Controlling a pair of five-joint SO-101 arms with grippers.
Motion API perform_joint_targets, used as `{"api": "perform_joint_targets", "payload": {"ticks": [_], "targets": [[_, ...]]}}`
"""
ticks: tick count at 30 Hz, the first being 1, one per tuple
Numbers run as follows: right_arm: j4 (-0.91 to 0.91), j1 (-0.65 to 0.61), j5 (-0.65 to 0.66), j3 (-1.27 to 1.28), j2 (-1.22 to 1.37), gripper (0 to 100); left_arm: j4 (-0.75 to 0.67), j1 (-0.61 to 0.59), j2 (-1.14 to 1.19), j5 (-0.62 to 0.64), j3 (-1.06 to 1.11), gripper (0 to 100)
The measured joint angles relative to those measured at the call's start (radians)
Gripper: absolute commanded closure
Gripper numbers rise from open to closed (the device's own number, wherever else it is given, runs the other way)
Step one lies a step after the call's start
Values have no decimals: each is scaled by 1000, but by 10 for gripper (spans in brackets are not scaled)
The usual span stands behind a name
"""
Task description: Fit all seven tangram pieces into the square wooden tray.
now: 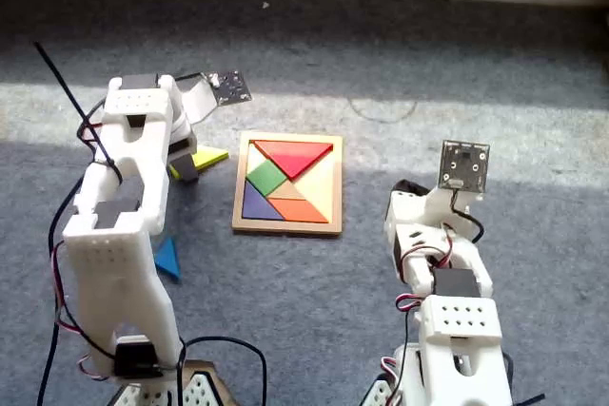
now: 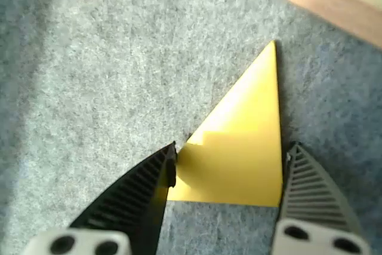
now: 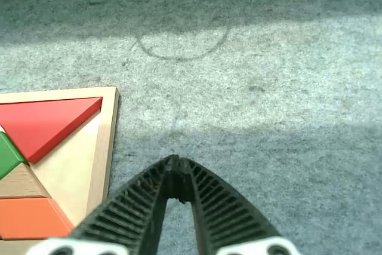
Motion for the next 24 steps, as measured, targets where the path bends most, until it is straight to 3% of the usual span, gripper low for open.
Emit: {"api": "perform_joint_targets", "payload": {"ticks": [12, 18, 24], "targets": [[0, 0, 0, 0, 0, 988, 58, 3, 161, 0, -190, 857], [0, 0, 0, 0, 0, 988, 166, 11, 173, -6, -304, 850], [0, 0, 0, 0, 0, 988, 278, 14, 187, -6, -404, 741]]}}
